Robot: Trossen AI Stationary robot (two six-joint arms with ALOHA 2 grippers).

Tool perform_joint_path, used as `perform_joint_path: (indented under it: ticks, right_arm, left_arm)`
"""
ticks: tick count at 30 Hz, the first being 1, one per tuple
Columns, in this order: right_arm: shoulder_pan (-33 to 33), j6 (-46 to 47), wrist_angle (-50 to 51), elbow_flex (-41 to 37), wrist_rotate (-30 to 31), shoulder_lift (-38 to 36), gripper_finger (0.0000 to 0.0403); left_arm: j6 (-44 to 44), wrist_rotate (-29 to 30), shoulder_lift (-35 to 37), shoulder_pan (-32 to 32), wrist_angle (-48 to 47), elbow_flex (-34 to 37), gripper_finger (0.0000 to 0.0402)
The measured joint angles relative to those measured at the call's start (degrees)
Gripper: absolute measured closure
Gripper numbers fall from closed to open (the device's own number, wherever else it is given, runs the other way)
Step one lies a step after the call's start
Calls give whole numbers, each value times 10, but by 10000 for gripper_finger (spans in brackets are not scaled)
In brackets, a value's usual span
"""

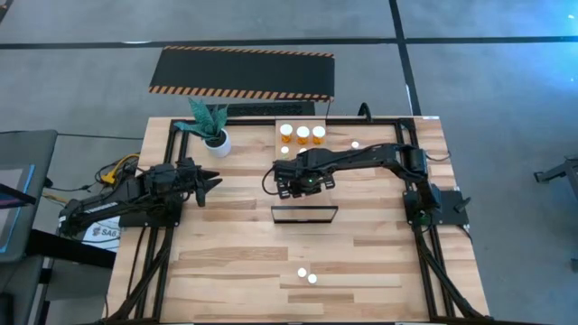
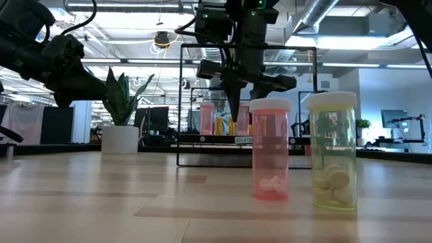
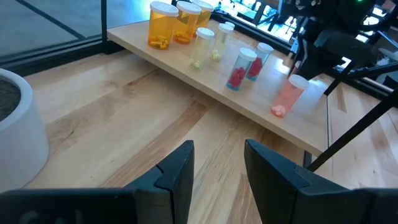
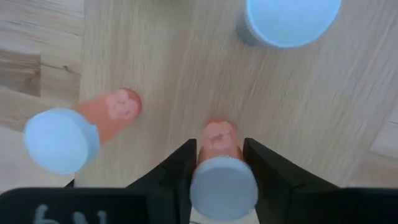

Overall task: Pick and place medicine bottles onto shelf by color
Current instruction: Put the top small pink pill bottle on the shelf aligned with the other small pink pill bottle, then put the small yellow pill bottle on the shelf aligned with the other small yellow pill bottles

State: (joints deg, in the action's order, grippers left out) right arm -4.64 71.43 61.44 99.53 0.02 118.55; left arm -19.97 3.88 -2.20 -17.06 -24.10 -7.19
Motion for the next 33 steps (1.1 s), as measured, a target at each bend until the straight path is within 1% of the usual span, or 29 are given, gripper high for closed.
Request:
perform_joint_path:
  ticks: [11, 16, 20, 29, 33]
  right_arm:
    - [0, 1, 9, 0, 0, 0, 175]
    - [-3, 6, 20, 0, 0, -10, 149]
    - [-3, 6, 28, 1, 1, -28, 140]
    - [-7, 7, 55, 1, 32, -63, 137]
    - [-12, 18, 89, 1, 53, -84, 137]
  left_arm:
    - [0, 0, 0, 0, 0, 0, 274]
    - [0, 0, 0, 0, 0, 0, 274]
    - [0, 0, 0, 0, 0, 0, 274]
    - [0, 0, 0, 0, 0, 0, 274]
    - [0, 0, 0, 0, 0, 0, 274]
